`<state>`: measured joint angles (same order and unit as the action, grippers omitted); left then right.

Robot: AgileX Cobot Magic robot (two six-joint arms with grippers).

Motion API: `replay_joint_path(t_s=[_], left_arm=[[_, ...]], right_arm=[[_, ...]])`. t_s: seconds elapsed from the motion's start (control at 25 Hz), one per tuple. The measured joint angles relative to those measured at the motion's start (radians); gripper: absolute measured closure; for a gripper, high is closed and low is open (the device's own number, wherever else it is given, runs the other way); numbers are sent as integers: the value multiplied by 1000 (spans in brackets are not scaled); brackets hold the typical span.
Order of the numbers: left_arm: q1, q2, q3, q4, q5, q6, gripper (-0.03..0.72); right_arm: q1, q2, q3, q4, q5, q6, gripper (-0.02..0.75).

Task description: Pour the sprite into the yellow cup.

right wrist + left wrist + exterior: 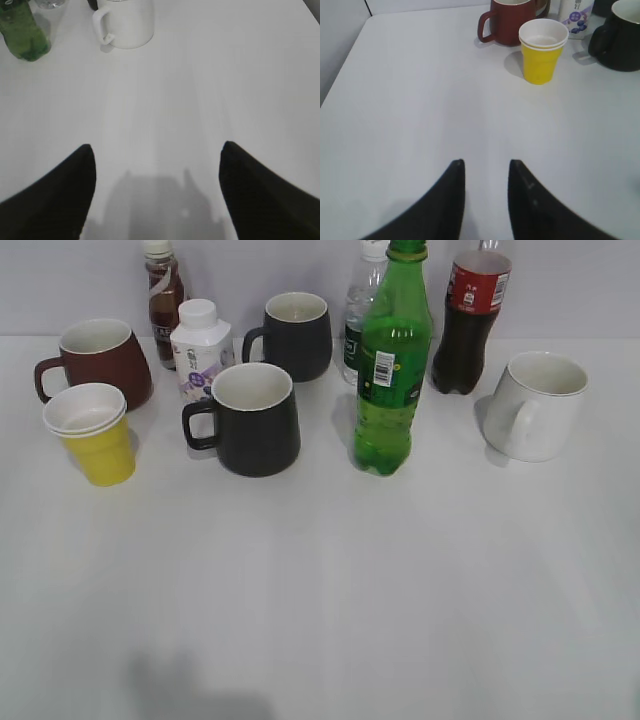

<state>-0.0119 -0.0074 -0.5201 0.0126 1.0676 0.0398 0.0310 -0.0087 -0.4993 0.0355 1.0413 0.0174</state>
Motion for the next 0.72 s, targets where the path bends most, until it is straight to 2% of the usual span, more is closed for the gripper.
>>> replay_joint_path(t_s=[0.56, 0.72], left_arm=[[-14, 29, 0, -2, -1, 0, 454], [-31, 120, -10, -13, -21, 0, 454]], right_arm=[[0, 2, 0, 80, -11, -17, 165], [0, 74, -11, 189, -80, -130, 165]])
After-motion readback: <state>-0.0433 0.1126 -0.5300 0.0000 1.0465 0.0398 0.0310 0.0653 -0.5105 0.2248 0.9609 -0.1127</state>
